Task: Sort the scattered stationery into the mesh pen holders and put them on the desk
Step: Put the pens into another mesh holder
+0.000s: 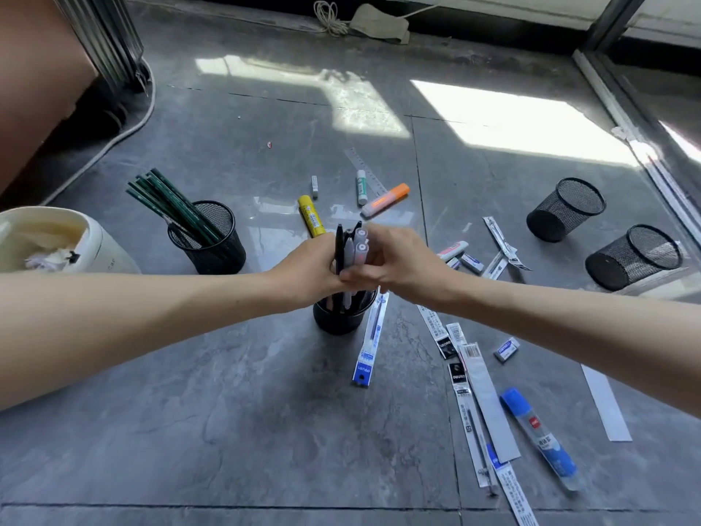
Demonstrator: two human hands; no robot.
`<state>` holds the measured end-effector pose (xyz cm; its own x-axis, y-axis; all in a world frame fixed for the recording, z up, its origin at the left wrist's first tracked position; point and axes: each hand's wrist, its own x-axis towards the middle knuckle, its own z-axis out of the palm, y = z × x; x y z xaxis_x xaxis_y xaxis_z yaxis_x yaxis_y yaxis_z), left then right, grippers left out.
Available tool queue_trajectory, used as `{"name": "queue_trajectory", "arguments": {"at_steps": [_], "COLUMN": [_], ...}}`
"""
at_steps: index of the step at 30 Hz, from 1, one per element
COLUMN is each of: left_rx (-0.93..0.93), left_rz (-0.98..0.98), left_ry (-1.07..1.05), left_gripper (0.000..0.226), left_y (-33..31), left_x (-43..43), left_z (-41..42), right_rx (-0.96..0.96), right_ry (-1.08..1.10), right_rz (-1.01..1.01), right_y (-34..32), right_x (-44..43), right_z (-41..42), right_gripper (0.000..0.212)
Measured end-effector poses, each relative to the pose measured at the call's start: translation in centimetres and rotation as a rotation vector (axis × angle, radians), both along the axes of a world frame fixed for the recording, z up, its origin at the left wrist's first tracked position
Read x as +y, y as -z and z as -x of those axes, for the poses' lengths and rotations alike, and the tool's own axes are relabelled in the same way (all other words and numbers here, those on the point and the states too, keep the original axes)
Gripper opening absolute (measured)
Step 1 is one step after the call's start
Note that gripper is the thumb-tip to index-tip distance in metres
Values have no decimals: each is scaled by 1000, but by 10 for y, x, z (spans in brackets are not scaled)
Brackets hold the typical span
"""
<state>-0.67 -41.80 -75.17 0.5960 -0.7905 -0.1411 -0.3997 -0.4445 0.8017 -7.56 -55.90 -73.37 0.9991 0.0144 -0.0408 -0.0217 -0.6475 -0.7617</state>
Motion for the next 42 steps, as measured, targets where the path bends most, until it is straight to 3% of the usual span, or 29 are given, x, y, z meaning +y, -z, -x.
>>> {"name": "queue_trajectory", "arguments": {"at_steps": [4, 7, 12, 14, 16, 19, 21, 24, 26, 28, 31, 35, 39, 42], "left_rx": [-106, -100, -179, -255, -332, -392, -432, -199, -35, 6, 121, 417, 543, 537], "left_rz": [-45, 8, 79, 7, -53, -69, -94, -227, -255, -226, -330, -394, -363, -331], "left_ry": [-32, -100, -167, -110, -54, -144, -265, -315, -237, -146, -110, -206, -373, -480], "left_gripper": [29, 33, 29, 23, 25, 60, 73, 66, 55, 57, 63, 41, 8, 12], "left_y": [8, 12, 20, 25, 24, 16, 15, 24, 34, 37, 32, 30, 34, 34], "left_x": [3, 6, 8, 10, 11, 17, 24, 32, 35, 32, 23, 13, 20, 35], "left_z": [-4, -6, -5, -7, -7, -2, 1, 2, 1, 0, -2, 1, -4, -6], "right_rx": [24, -11, -230, -116, 142, 501, 566, 495, 440, 397, 377, 351, 362, 423], "right_ry": [56, 103, 286, 319, 275, 196, 152, 102, 18, -34, 80, 143, 140, 130], "right_rz": [11, 35, 99, 84, 51, -67, -102, 15, 53, 55, -43, -130, -119, -197], "right_y": [7, 13, 14, 18, 25, 39, 47, 58, 60, 62, 66, 63, 57, 56], "right_x": [-3, -8, -13, -17, -21, -19, -12, -5, 1, 7, 14, 17, 17, 18], "right_z": [0, 4, 12, 10, 9, 12, 16, 18, 18, 19, 17, 15, 17, 16], "right_gripper": [44, 43, 45, 58, 67, 62, 54, 72, 84, 86, 84, 47, 54, 60]}}
